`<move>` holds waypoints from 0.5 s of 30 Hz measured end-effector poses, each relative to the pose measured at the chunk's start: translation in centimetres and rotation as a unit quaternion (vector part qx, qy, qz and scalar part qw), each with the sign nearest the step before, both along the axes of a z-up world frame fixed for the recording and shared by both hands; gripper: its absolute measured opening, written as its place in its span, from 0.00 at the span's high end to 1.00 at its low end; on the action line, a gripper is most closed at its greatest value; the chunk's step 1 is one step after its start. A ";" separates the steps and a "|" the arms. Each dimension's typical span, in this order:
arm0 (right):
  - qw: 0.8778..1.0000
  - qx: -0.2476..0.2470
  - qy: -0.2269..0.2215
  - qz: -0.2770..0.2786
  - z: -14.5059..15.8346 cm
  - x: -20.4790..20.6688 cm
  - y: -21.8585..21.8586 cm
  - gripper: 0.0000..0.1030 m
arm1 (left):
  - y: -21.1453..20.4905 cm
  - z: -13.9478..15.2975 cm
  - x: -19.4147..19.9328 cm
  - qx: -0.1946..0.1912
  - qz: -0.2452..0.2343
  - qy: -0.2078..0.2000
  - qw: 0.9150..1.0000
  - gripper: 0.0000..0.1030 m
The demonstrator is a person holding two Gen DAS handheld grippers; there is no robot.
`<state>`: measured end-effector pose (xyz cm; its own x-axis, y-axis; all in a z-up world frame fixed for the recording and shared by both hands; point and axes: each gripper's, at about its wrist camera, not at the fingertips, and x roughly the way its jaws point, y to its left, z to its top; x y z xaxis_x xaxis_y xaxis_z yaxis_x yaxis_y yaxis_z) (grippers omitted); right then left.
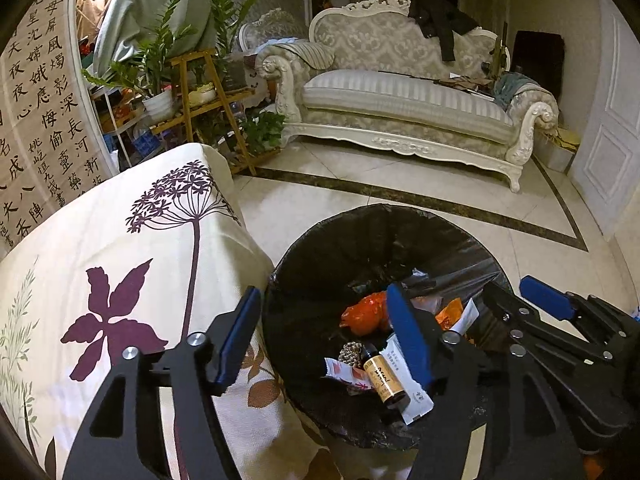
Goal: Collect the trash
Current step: 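Open both tools to drop the pinecone and wrapper into the bin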
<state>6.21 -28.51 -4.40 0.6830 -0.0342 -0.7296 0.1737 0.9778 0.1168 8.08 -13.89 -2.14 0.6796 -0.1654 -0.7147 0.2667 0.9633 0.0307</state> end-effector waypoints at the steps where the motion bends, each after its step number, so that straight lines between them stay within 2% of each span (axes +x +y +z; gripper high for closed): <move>1: 1.000 -0.002 -0.002 -0.002 0.2 -0.1 0.0 0.53 | 0.1 0.1 -0.1 -0.001 0.001 -0.002 1.000 0.33; 5: 1.000 -0.010 -0.007 -0.006 0.6 -0.7 0.1 0.47 | 0.5 0.5 -0.5 0.007 0.015 -0.014 1.000 0.26; 15: 0.999 -0.032 -0.023 -0.006 1.8 -2.4 1.2 0.38 | 2.8 1.9 -2.4 -0.001 0.038 -0.028 0.999 0.22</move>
